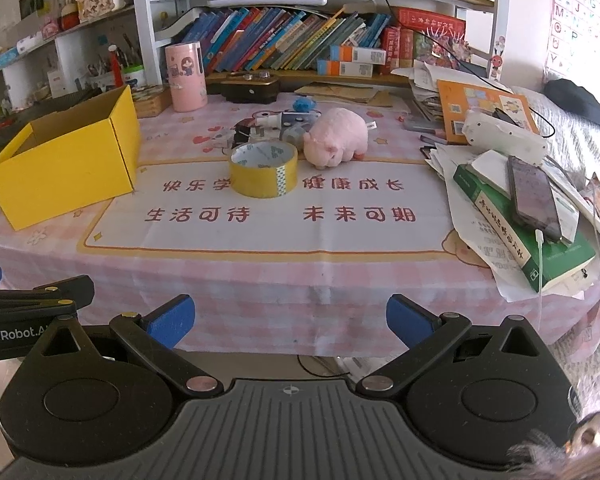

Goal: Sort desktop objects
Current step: 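Move both tools toward the tape roll and pink plush pig, then grasp the yellow tape roll with the left tool while right tool approaches the pig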

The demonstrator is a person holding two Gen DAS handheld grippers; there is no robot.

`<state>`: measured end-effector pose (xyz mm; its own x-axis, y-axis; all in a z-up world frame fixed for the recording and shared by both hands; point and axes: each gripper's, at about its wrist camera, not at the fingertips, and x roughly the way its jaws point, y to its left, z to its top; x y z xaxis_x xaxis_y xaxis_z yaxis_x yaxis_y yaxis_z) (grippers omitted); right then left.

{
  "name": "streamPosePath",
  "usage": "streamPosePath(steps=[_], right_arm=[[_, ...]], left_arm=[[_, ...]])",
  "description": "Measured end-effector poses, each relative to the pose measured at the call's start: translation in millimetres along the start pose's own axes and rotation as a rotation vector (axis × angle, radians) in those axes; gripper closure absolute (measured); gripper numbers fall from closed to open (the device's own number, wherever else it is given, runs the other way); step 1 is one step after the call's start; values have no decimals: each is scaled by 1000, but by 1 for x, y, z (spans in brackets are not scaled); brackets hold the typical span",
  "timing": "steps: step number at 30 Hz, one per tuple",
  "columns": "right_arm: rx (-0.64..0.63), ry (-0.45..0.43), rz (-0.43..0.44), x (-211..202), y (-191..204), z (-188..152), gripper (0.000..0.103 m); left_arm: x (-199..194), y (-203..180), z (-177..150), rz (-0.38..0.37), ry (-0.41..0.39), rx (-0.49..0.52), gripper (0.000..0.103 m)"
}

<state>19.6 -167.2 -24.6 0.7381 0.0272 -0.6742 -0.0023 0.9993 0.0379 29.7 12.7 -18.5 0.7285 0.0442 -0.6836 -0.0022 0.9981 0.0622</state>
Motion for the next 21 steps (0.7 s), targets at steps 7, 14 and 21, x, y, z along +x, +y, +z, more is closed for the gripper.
streamPosePath(steps=[7, 14, 21], right_arm=[[-8, 17, 6, 12, -6, 10, 0], [-15, 31, 11, 30, -17, 25, 0], [-19, 43, 15, 51, -30, 45, 0]], left_arm=[[11, -6, 10, 6, 14, -6, 0], [28, -17, 25, 11, 23, -10, 0], [47, -31, 43, 16, 24, -12, 0]])
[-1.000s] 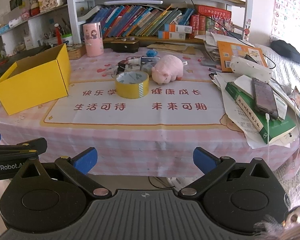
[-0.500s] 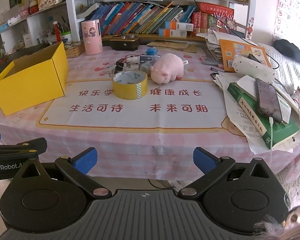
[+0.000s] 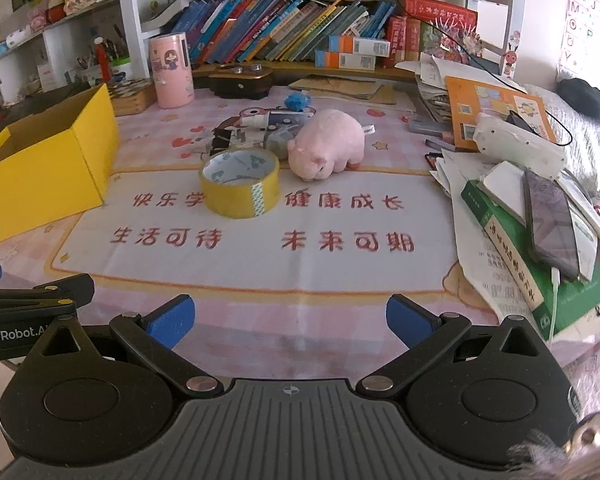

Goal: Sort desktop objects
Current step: 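Grasp the yellow tape roll with the left tool while right tool approaches the pig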

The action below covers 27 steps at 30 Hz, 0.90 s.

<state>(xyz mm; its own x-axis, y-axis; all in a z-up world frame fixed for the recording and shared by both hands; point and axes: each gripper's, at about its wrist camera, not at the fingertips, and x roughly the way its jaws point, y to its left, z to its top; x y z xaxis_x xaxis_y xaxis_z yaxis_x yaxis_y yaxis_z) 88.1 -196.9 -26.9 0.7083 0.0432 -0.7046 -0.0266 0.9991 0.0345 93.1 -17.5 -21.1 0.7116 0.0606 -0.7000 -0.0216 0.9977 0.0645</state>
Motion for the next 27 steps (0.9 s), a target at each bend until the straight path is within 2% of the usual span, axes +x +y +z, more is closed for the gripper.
streamPosePath(steps=[14, 27], right_arm=[[-43, 2, 36, 41, -35, 47, 0], [-57, 3, 89, 73, -73, 75, 0]], left_arm=[[34, -33, 40, 35, 8, -44, 0], [57, -72, 67, 83, 16, -64, 0]])
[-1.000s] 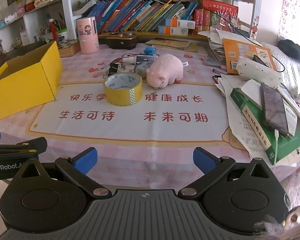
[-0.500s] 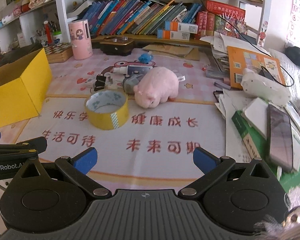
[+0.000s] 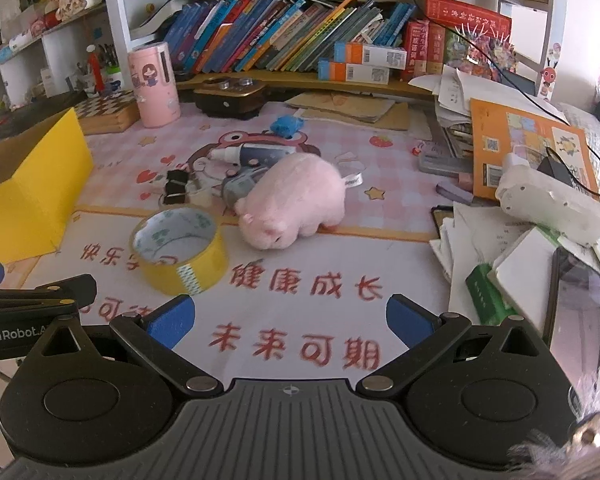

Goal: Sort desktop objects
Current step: 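Grasp the yellow tape roll with the left tool while right tool approaches the pig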

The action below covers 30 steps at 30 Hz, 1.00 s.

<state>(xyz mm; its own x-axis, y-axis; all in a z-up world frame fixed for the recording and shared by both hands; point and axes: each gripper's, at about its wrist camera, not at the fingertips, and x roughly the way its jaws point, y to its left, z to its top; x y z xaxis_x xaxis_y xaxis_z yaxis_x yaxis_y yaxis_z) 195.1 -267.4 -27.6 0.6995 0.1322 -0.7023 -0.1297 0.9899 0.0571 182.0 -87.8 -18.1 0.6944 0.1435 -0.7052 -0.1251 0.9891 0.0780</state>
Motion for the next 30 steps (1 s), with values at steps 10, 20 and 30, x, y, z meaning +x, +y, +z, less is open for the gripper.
streamPosePath(steps=[10, 20, 30], right_arm=[[5, 14, 42, 23, -21, 16, 0], [33, 26, 51, 37, -34, 23, 0], [83, 19, 40, 48, -49, 32, 0]], left_arm=[[15, -17, 12, 36, 31, 2, 0], [31, -31, 19, 28, 55, 30, 0], [52, -45, 22, -36, 63, 81, 0]])
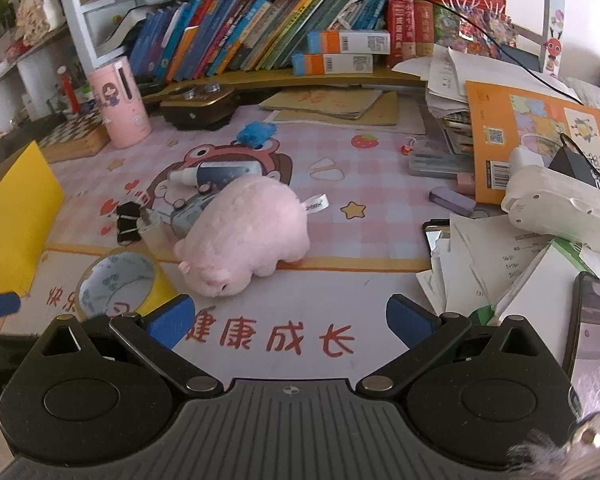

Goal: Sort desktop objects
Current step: 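Grasp the yellow tape roll with the left tool while right tool approaches the pig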

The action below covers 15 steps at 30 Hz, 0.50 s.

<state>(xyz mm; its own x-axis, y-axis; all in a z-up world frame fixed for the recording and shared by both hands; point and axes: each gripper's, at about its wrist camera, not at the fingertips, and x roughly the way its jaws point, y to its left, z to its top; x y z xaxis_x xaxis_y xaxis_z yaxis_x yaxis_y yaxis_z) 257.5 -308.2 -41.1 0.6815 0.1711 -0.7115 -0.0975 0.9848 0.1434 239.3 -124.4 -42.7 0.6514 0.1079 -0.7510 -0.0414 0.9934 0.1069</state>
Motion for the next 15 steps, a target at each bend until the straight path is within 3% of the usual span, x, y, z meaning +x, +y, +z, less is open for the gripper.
streamPosePath(steps=[15], right_arm=[[25, 10, -6, 17, -9, 12, 0]], left_arm=[[37, -12, 10, -57, 24, 51, 0]])
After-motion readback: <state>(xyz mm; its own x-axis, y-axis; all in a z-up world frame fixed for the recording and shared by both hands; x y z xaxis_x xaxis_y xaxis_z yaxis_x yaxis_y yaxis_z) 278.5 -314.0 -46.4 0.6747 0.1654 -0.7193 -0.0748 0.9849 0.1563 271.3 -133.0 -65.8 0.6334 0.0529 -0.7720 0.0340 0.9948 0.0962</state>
